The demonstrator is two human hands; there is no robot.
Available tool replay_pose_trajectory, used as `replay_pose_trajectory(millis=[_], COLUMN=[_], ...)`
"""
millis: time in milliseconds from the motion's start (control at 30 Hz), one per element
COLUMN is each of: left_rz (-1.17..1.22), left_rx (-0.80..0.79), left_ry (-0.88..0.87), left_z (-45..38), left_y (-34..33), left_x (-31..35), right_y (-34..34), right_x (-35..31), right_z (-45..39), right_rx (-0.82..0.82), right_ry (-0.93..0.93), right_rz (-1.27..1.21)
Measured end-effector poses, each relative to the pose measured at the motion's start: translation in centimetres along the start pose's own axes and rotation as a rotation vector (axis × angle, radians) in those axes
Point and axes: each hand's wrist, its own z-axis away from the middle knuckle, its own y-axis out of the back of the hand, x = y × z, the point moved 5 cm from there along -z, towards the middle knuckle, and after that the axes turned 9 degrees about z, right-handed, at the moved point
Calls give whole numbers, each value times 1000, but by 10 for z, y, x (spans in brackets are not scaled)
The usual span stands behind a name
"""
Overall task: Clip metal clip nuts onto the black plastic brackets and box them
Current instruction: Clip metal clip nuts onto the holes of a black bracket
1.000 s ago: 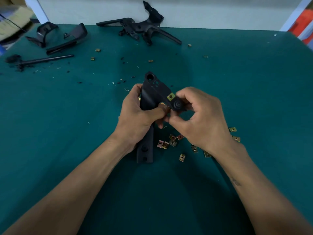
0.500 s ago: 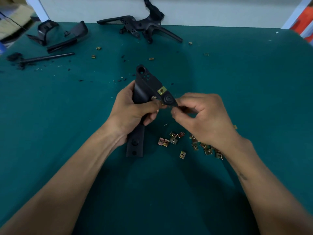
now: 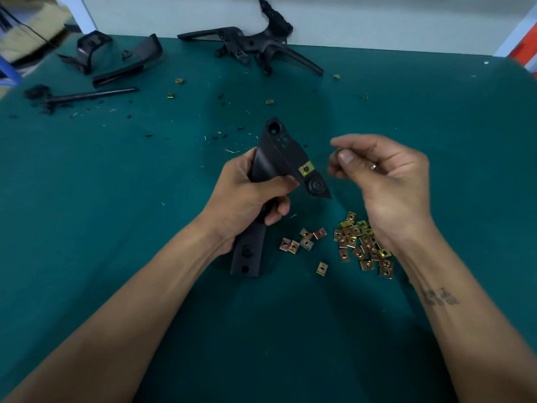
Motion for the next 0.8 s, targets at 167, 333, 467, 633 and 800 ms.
replay_pose_trajectory(millis=[167, 333, 467, 633, 800], left_rz=[-13, 154, 124, 88, 39], left_rx=[-107, -253, -232, -216, -183], left_ry=[29, 104, 90, 81, 62], left_z=[2, 5, 6, 5, 3], left_y=[-4, -10, -9, -11, -12], left_x=[-3, -5, -7, -8, -9], right_y=[1, -2, -2, -9, -21], right_x=[-1, -7, -8, -8, -5], right_z=[-1, 2, 3, 6, 14], right_rx=[-21, -24, -13, 8, 26], right_ry=[-86, -120, -133, -189, -336], right_rz=[-171, -281, -327, -392, -457])
